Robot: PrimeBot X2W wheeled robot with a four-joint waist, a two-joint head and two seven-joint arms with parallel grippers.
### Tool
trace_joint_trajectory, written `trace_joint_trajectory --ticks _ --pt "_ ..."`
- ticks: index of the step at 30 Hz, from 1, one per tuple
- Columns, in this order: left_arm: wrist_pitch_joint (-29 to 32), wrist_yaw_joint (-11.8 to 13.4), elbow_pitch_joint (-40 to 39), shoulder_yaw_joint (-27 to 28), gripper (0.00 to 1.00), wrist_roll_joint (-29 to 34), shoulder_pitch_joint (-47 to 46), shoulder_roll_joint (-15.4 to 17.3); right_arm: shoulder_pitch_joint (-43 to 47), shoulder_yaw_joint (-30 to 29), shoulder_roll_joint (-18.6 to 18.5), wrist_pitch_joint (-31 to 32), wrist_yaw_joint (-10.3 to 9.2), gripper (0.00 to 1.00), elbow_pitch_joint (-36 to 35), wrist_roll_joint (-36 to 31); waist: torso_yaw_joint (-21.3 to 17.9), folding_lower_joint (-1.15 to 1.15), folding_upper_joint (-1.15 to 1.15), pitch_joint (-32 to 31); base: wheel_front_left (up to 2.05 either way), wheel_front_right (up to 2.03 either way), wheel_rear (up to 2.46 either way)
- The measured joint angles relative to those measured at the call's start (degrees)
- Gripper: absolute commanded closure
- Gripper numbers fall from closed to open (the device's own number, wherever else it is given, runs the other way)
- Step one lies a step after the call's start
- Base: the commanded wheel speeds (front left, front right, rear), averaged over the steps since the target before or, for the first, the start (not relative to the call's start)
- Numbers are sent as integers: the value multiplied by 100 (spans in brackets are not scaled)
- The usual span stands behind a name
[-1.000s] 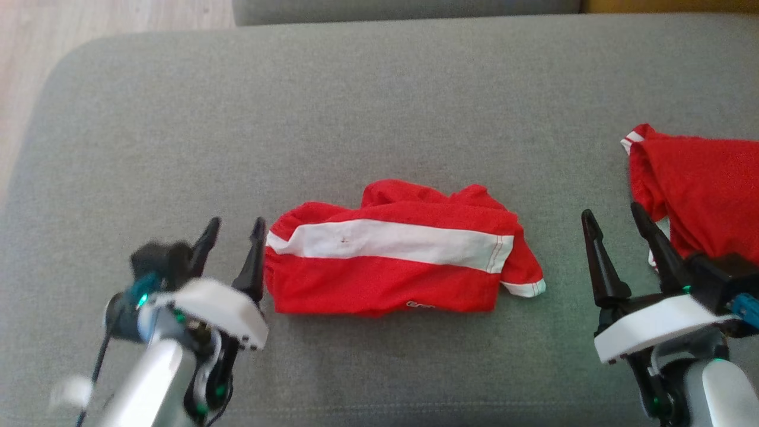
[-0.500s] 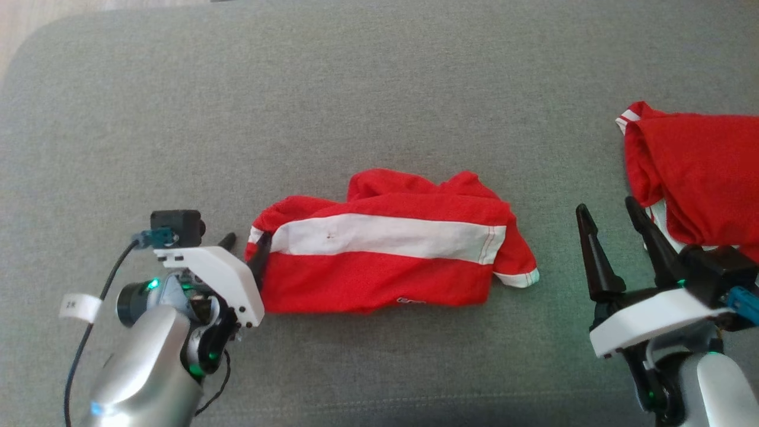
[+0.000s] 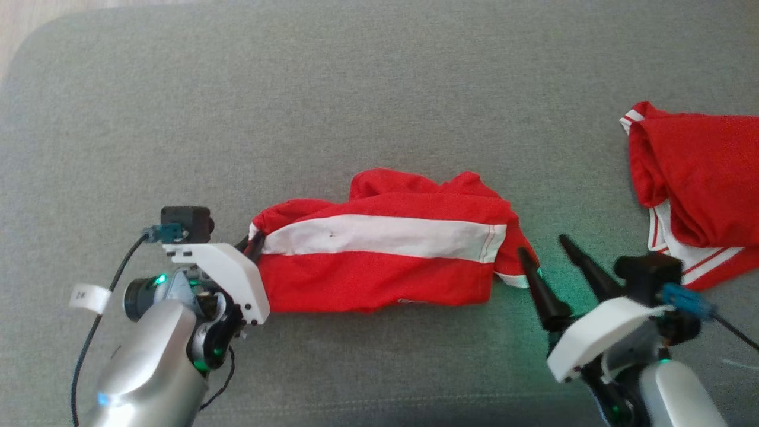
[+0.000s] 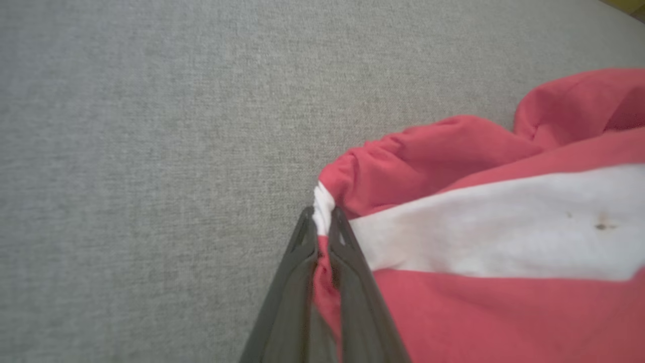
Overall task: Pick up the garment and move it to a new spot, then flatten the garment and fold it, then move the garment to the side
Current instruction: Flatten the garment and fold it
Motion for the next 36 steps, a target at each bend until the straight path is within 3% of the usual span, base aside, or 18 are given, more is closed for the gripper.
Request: trace_joint_trajectory --ticks 11,12,14,15,26,36 --pt "-141 -88 112 -60 100 1 -121 -82 -593 608 -193 197 0 2 467 381 128 0 0 70 0 0 0" --pt "-143 -94 124 -64 100 1 -132 -87 -595 657 -202 197 0 22 513 420 135 0 0 73 0 0 0" --pt "-182 -94 130 -65 100 1 -132 -99 -596 728 -230 197 0 91 575 475 146 0 0 86 0 0 0" --pt "-197 -94 131 -66 100 1 -132 -104 -596 767 -259 188 0 100 578 506 152 0 0 94 0 0 0" --pt "-659 -91 -155 -43 100 40 -135 -73 -710 761 -414 -247 0 100 263 643 154 0 0 100 0 0 0" --pt "-1073 43 -2179 29 100 322 -287 245 -1170 110 -814 -647 0 100 -690 408 190 0 0 -357 0 0 0"
